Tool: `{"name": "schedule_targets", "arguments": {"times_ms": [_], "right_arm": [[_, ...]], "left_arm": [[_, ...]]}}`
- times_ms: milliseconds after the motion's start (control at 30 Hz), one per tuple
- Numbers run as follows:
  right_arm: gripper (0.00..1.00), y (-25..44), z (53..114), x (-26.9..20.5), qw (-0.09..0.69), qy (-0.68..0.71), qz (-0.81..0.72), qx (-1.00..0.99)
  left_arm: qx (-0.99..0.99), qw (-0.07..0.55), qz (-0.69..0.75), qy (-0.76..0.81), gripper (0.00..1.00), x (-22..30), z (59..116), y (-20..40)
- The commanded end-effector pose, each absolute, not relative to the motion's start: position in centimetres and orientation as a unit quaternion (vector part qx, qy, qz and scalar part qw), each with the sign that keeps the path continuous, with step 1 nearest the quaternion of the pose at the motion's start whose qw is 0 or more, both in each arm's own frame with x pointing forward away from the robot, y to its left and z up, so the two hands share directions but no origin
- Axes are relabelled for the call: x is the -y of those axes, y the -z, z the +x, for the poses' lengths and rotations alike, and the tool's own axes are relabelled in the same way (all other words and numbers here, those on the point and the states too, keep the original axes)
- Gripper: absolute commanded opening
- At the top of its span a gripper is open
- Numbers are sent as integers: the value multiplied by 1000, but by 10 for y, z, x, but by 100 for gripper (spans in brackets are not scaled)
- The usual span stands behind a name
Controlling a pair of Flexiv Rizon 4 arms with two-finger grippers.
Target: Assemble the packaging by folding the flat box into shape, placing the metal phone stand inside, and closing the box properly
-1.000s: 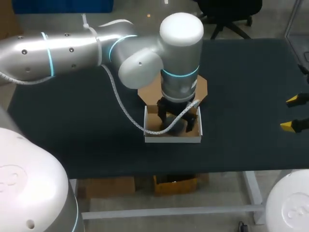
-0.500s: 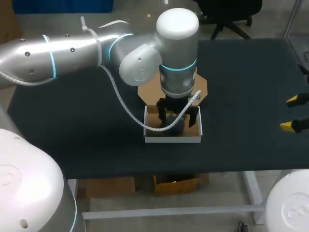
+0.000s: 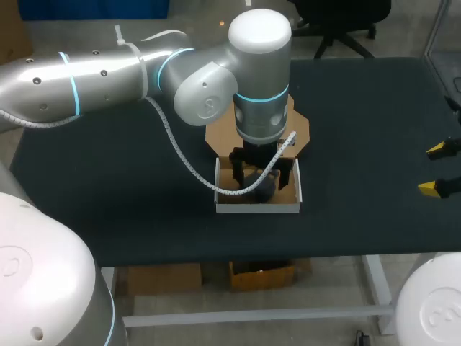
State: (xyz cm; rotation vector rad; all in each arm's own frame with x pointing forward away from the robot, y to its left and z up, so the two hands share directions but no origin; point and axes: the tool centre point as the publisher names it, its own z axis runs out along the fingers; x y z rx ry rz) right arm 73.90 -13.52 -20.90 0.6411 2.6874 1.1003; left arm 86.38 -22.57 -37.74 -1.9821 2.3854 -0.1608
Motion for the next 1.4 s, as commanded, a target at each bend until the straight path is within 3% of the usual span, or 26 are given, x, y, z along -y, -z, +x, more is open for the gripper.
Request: {"name": "schedule_targets", "arguments": {"times_ms": [33,1400], "right_arm": [[100,208,738,136,84,-370,214,-900],[100,207,740,135,69,-362,185,-911]], "left_arm": [[-768,19,-638,52,100,226,863,377],[-743,29,-668,45,100,232,856,383]]}}
